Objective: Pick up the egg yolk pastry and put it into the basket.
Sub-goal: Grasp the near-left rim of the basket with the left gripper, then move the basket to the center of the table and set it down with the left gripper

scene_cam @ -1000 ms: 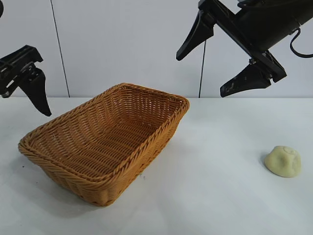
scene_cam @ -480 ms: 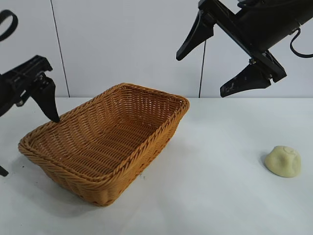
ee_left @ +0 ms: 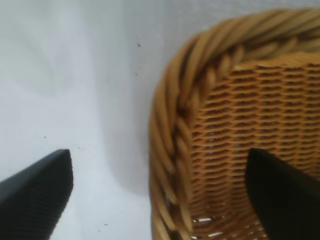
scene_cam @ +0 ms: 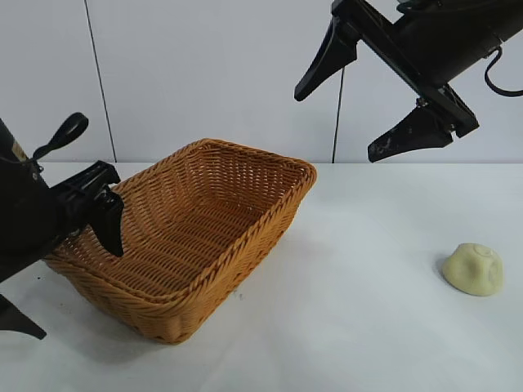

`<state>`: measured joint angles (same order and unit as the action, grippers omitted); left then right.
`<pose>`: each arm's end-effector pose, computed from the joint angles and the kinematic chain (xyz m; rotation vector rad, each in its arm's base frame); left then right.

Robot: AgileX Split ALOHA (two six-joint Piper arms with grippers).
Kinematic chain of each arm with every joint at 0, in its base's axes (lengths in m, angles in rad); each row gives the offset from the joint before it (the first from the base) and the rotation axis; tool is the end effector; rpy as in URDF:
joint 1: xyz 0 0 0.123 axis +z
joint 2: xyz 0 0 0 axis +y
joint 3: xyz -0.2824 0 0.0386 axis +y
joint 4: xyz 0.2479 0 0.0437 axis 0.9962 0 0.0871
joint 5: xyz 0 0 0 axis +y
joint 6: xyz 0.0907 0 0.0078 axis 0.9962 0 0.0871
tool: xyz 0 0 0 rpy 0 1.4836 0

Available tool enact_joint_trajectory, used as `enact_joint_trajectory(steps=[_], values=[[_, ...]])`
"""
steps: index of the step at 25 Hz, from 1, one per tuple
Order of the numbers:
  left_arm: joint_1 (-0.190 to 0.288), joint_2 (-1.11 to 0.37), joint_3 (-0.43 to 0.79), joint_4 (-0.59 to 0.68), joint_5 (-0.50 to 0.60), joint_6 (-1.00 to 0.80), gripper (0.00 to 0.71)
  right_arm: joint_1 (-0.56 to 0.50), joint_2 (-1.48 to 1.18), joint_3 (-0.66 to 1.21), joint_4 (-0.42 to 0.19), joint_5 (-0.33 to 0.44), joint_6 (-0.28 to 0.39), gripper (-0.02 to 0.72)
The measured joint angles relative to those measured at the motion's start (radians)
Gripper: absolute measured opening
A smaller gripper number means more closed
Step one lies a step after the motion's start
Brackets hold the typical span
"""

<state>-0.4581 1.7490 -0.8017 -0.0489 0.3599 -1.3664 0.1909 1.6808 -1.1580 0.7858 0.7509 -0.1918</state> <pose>0.2679 -0.1338 0.1328 -1.3348 2.5923 -0.4312 0.3330 0.1092 0.2456 0.1367 2.6415 0.8771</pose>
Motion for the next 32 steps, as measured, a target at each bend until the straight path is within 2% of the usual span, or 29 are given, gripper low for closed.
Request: enact_joint_trajectory(steps=[4, 7, 10, 16, 18, 21, 26, 29, 32], values=[[-0.015, 0.039, 0.000, -0.003, -0.018, 0.012, 0.685, 0.000, 0.000, 0.000, 0.000, 0.000, 0.000, 0.694], [-0.019, 0.040, 0.000, -0.006, -0.032, 0.014, 0.641, 0.000, 0.000, 0.000, 0.000, 0.000, 0.000, 0.694], [-0.019, 0.040, 0.000, -0.006, -0.032, 0.014, 0.526, 0.000, 0.000, 0.000, 0.000, 0.000, 0.000, 0.694], [-0.019, 0.040, -0.001, -0.009, -0.046, 0.014, 0.190, 0.000, 0.000, 0.000, 0.000, 0.000, 0.003, 0.694], [-0.019, 0.039, -0.001, -0.020, -0.049, 0.005, 0.108, 0.000, 0.000, 0.000, 0.000, 0.000, 0.003, 0.694], [-0.019, 0.035, -0.011, -0.016, -0.036, 0.013, 0.108, 0.000, 0.000, 0.000, 0.000, 0.000, 0.003, 0.694], [-0.004, 0.017, -0.088, -0.016, 0.066, 0.050, 0.108, 0.000, 0.000, 0.000, 0.000, 0.001, 0.003, 0.694], [0.036, 0.017, -0.157, -0.071, 0.123, 0.188, 0.108, 0.000, 0.000, 0.000, 0.000, 0.001, 0.003, 0.694], [0.094, 0.017, -0.213, -0.209, 0.154, 0.380, 0.108, 0.000, 0.000, 0.000, 0.000, 0.001, 0.003, 0.694]])
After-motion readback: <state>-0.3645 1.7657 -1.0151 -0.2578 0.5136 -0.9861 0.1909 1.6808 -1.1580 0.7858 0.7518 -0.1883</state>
